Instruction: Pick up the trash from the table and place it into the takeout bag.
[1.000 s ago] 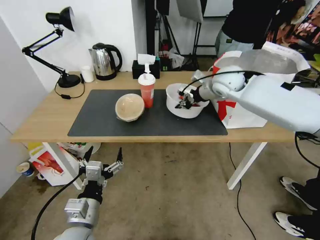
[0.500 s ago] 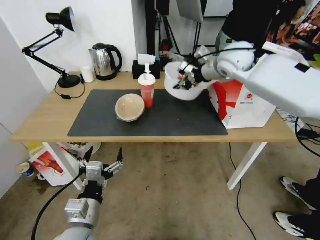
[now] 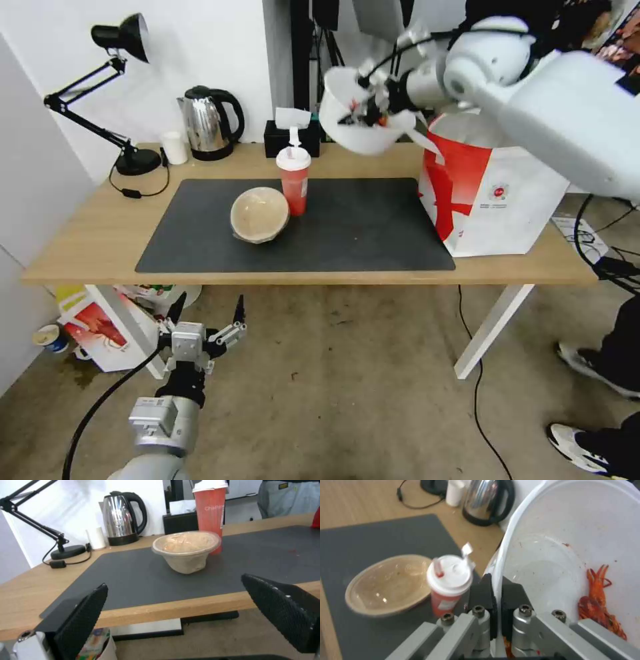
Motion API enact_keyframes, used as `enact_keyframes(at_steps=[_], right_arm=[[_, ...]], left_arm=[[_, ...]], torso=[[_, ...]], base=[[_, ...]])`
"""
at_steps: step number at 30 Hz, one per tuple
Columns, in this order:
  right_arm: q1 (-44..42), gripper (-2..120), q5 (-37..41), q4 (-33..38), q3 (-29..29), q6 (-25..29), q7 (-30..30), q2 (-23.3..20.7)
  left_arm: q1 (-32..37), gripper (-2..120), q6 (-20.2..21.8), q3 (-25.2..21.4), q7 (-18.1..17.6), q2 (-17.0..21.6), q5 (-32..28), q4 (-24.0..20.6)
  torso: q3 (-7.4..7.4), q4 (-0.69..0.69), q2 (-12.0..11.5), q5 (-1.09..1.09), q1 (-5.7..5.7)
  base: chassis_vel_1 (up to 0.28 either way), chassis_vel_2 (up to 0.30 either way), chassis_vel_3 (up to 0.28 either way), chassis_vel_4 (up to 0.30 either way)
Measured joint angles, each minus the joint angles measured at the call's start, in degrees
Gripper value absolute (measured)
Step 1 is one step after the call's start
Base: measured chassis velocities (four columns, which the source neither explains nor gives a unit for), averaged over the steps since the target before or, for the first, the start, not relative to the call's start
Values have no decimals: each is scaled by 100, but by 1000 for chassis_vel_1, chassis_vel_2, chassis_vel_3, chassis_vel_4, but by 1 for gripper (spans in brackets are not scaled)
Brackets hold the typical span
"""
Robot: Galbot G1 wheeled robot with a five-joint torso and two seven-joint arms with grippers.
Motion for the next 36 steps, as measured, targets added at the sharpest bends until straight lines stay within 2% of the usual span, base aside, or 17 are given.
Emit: enact_keyframes(at_steps=[15, 36], right_arm=[[327, 1, 49, -392, 156, 4, -52, 72], [928, 1, 83, -1003, 12, 9, -186, 295]], left_arm=[[-1, 100, 0, 0, 0, 0, 0, 0], [0, 100, 0, 0, 0, 0, 0, 0]], torso=[[0, -1, 0, 0, 0], [0, 1, 0, -1, 0]], base=[[0, 0, 0, 0], [0, 0, 0, 0]])
